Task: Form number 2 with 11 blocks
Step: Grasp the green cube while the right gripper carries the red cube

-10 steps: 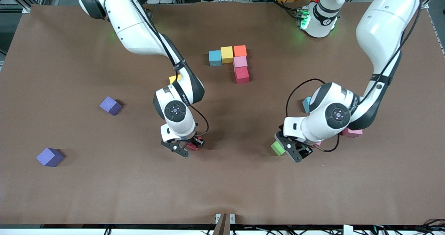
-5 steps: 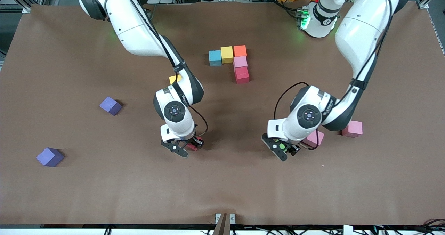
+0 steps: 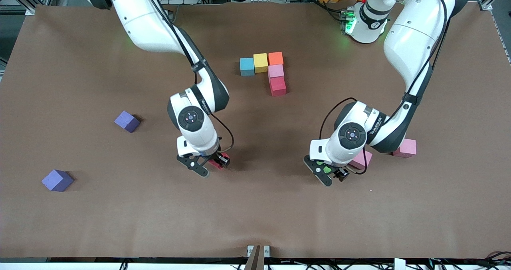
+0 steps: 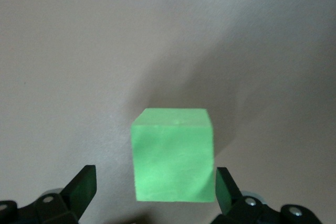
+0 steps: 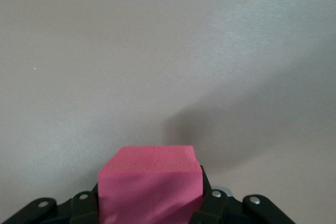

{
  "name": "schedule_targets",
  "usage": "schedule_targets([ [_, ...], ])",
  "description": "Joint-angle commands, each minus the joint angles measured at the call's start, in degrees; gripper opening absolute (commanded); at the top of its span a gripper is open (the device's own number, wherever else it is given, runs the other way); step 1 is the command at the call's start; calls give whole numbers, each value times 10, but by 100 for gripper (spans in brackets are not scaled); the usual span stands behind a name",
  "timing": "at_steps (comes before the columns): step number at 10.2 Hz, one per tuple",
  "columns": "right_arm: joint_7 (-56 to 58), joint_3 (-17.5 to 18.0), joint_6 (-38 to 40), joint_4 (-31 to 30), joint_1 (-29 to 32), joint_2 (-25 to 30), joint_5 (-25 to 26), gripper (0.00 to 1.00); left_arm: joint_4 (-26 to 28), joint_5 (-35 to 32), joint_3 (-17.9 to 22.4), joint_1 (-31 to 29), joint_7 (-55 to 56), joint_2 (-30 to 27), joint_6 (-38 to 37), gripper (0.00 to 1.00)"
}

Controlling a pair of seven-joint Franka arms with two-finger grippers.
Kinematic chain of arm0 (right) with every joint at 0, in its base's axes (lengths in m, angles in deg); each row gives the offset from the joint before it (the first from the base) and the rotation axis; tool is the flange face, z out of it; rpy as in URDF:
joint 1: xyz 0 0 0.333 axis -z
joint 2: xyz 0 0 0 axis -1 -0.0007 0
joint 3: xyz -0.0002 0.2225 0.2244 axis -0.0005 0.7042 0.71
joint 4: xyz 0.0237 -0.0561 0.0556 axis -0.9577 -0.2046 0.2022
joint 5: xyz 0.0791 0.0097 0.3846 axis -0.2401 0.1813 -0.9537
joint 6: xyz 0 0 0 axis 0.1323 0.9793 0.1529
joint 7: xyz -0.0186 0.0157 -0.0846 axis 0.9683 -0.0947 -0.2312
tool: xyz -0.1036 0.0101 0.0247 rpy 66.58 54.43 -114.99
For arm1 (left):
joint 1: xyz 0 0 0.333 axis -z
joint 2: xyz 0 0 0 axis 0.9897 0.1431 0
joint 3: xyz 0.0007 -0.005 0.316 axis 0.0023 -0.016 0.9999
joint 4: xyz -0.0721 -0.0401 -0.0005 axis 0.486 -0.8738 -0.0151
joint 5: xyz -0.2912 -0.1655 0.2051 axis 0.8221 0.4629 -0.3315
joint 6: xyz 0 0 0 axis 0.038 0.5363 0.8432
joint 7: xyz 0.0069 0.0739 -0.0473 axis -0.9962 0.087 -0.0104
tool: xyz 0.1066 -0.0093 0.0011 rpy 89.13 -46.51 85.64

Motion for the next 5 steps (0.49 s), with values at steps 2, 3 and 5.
schedule_targets([
  [2,72,21,-2,-105,-17,96,-1,63,-8,-13,-1,3,11,14,2,100],
  [3,113,31,-2,-129,-17,116,0,63,-8,-12,-1,3,11,15,2,100],
  [5,242,34,-2,-156,-30,142,2,63,-9,-13,-1,-2,9,10,2,100],
])
